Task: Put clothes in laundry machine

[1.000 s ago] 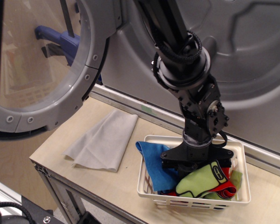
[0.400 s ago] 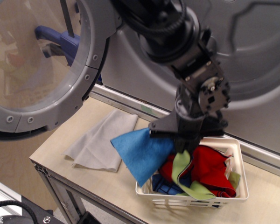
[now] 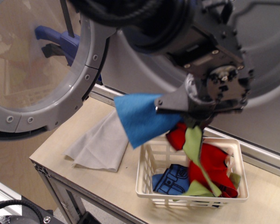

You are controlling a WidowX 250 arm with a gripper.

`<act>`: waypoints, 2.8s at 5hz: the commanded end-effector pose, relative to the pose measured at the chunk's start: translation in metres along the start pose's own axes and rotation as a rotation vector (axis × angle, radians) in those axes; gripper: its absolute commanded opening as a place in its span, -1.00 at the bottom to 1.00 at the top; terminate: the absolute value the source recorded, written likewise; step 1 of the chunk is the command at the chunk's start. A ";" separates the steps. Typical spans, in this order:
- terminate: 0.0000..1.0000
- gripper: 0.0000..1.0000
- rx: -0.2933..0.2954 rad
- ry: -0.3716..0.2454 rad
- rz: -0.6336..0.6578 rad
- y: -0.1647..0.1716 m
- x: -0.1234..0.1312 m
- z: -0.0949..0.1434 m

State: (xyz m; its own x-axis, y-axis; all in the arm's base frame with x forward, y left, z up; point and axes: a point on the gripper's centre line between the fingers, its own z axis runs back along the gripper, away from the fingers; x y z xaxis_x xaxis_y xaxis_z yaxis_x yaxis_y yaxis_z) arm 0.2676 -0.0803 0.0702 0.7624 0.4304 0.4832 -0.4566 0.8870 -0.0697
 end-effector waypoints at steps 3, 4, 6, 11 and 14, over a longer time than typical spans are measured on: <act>-1.00 -1.00 -0.040 -0.395 -0.003 -0.049 0.106 0.021; -1.00 -1.00 -0.073 -0.411 0.012 -0.050 0.134 0.018; -1.00 -1.00 -0.132 -0.392 0.039 -0.040 0.166 0.003; -1.00 1.00 -0.134 -0.217 -0.021 -0.017 0.115 0.010; -1.00 1.00 -0.220 -0.041 -0.123 0.000 0.043 0.045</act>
State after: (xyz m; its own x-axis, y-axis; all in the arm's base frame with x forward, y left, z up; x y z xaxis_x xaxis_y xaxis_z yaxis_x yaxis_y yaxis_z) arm 0.2851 -0.0704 0.1136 0.8052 0.3191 0.4998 -0.2630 0.9476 -0.1812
